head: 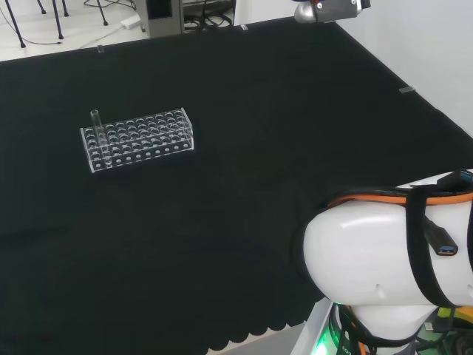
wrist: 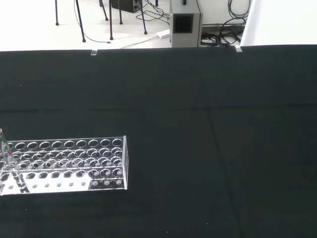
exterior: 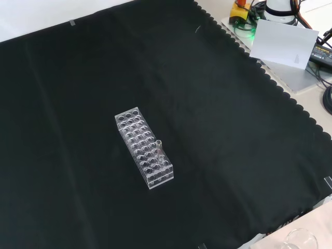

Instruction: Pick up the test tube.

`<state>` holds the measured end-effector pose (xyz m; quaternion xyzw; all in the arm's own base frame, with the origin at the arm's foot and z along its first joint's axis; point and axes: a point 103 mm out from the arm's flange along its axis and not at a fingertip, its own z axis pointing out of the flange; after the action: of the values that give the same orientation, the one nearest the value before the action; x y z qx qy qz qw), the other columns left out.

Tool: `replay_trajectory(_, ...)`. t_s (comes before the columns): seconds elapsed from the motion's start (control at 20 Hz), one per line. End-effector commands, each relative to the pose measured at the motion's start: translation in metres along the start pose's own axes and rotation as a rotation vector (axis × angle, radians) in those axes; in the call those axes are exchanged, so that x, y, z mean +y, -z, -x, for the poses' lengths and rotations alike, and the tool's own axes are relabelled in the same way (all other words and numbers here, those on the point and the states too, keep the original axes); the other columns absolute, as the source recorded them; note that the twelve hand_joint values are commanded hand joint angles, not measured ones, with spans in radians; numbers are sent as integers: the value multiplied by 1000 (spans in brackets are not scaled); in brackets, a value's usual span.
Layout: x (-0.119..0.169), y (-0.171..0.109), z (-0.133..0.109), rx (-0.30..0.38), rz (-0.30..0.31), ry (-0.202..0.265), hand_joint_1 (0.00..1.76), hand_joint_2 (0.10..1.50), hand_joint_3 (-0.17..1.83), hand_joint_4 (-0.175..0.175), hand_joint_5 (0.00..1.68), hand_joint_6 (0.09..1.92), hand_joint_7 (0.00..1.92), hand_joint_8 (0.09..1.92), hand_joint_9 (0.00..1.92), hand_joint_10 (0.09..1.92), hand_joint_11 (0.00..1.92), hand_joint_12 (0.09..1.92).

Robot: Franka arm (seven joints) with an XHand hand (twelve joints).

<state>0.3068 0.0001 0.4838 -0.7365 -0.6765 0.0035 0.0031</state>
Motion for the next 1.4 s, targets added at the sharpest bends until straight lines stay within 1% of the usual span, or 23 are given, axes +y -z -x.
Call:
replay_trajectory(0.05, -67, 34, 54, -37, 116, -117, 734, 732, 397, -102, 375, 231, 377, 948, 421, 952, 82, 1519)
replay_trajectory(0.1, -71, 37, 58, -39, 123, -124, 722, 746, 417, -117, 368, 227, 376, 946, 384, 956, 40, 1522)
replay_trajectory(0.15, -73, 38, 59, -39, 126, -125, 716, 752, 428, -124, 365, 225, 376, 946, 366, 959, 18, 1523)
replay_trajectory(0.25, -71, 39, 59, -37, 124, -119, 711, 756, 437, -129, 362, 224, 375, 945, 352, 961, 3, 1524)
replay_trajectory(0.4, -61, 38, 54, -28, 109, -96, 710, 756, 442, -130, 361, 223, 374, 945, 349, 962, 0, 1524)
replay_trajectory(0.75, -28, 29, 34, -18, 62, 2, 711, 751, 450, -127, 354, 219, 368, 943, 347, 965, 0, 1524)
replay_trajectory(0.9, -7, 22, 19, -40, 21, 65, 713, 748, 453, -126, 350, 217, 365, 943, 347, 966, 0, 1525)
replay_trajectory(1.0, 6, 18, 7, -54, 2, 109, 715, 746, 455, -125, 347, 216, 363, 943, 346, 966, 0, 1525)
replay_trajectory(1.1, 18, 16, -4, -60, -11, 143, 716, 743, 456, -123, 342, 213, 361, 943, 346, 966, 0, 1525)
replay_trajectory(1.25, 29, 16, -13, -65, -17, 171, 719, 740, 458, -122, 339, 211, 359, 942, 344, 967, 0, 1525)
replay_trajectory(1.4, 39, 14, -19, -65, -22, 181, 722, 735, 460, -122, 337, 209, 357, 942, 343, 967, 0, 1525)
